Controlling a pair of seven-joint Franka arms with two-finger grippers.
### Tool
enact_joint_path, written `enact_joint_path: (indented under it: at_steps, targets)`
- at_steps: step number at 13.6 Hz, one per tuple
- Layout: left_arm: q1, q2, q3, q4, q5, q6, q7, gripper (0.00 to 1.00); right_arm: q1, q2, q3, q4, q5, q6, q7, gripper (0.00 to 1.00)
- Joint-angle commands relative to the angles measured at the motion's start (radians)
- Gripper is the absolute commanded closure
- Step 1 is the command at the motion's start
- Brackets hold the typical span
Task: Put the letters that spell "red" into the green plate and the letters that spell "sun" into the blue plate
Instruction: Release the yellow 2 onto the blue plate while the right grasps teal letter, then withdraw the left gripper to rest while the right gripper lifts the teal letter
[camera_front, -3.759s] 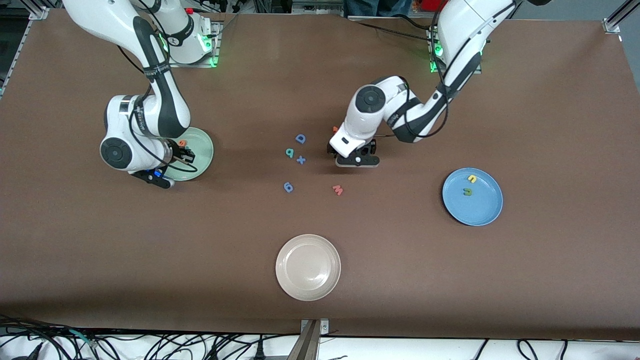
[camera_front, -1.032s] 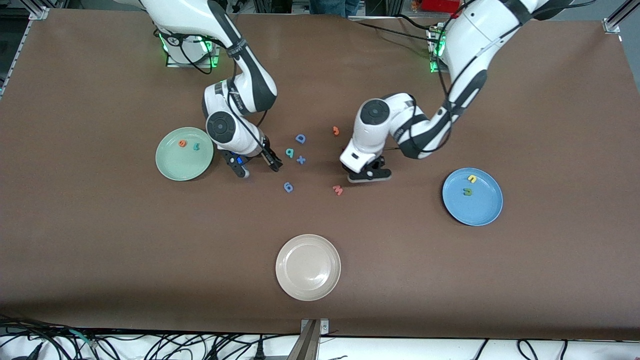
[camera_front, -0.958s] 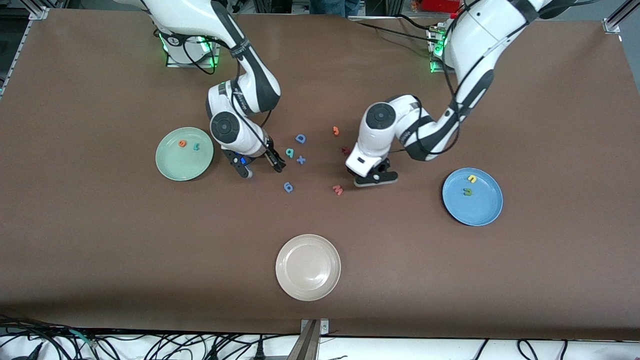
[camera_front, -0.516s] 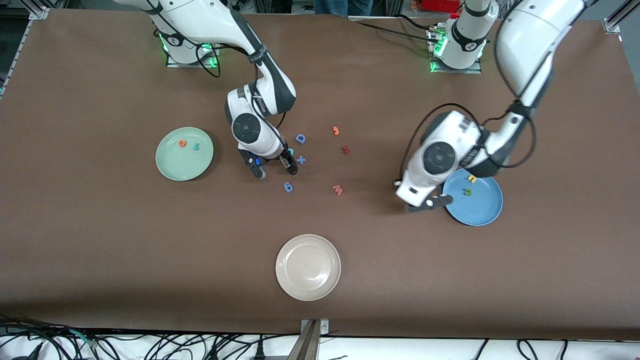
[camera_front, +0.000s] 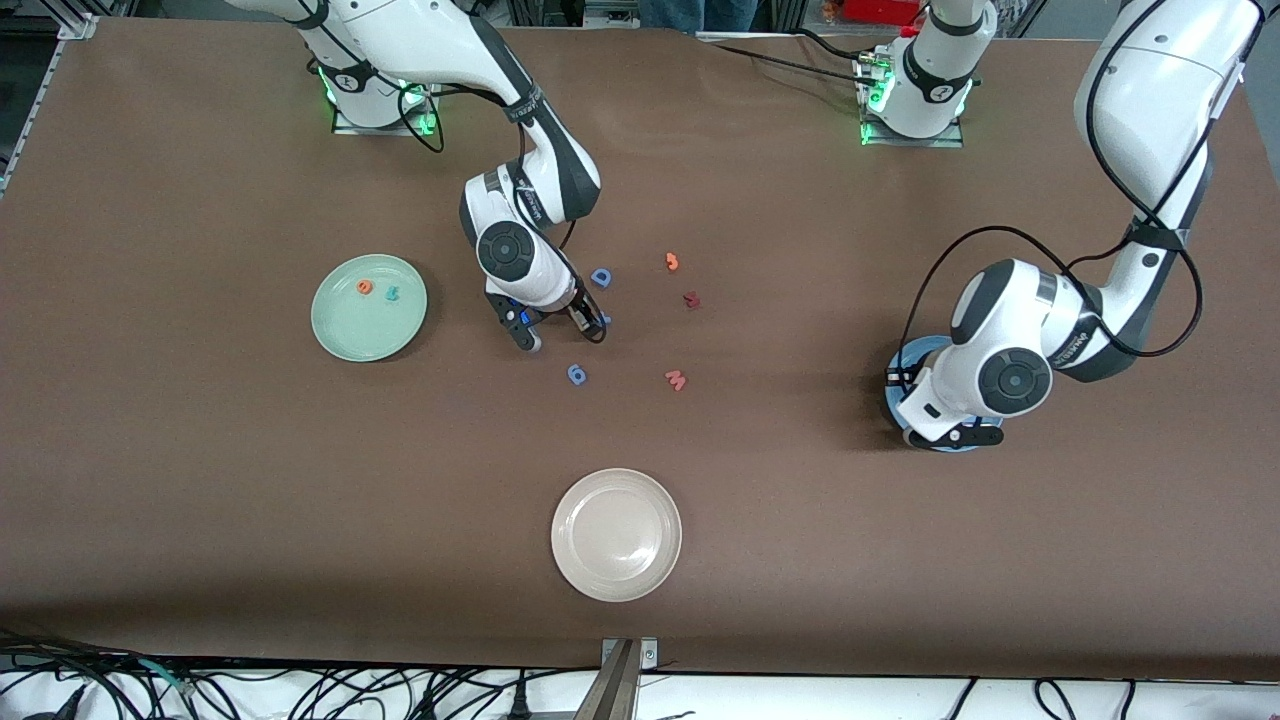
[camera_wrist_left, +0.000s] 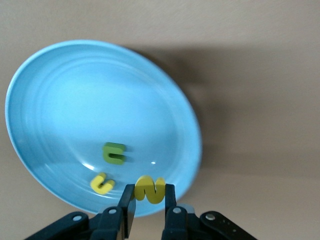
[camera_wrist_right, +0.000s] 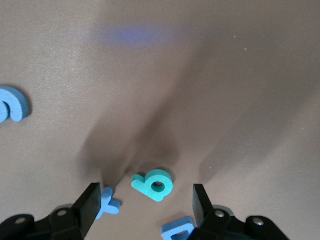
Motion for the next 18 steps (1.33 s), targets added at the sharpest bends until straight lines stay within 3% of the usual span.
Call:
enact_joint_path:
  at_steps: [1,2,8,13,16,18]
  targets:
    - [0.005,0.026,0.025,0.012,-0.021,-0.018,0.078,0.21,0.008,0.007,-0.006,0.004,0.022,-0.004,0.001,0.21]
    - [0.011,0.017,0.03,0.013,-0.022,-0.021,0.124,0.0,0.008,0.007,-0.006,0.004,0.022,-0.004,0.004,0.23]
    - [0.091,-0.013,0.051,0.045,-0.021,-0.081,0.17,0.0,0.013,0.012,-0.006,-0.016,0.019,-0.004,-0.004,0.25]
    - [0.125,-0.073,0.054,0.045,-0.016,-0.144,0.234,0.0,0.011,0.012,-0.006,-0.016,0.019,-0.004,-0.005,0.5]
    - [0.114,-0.15,0.051,0.041,0.086,-0.209,0.363,0.0,0.011,0.014,-0.006,-0.016,0.019,-0.004,-0.004,0.51]
    - [0.062,-0.228,0.105,0.0,0.101,-0.216,0.498,0.0,0.011,0.012,-0.006,-0.016,0.019,-0.004,-0.007,0.61]
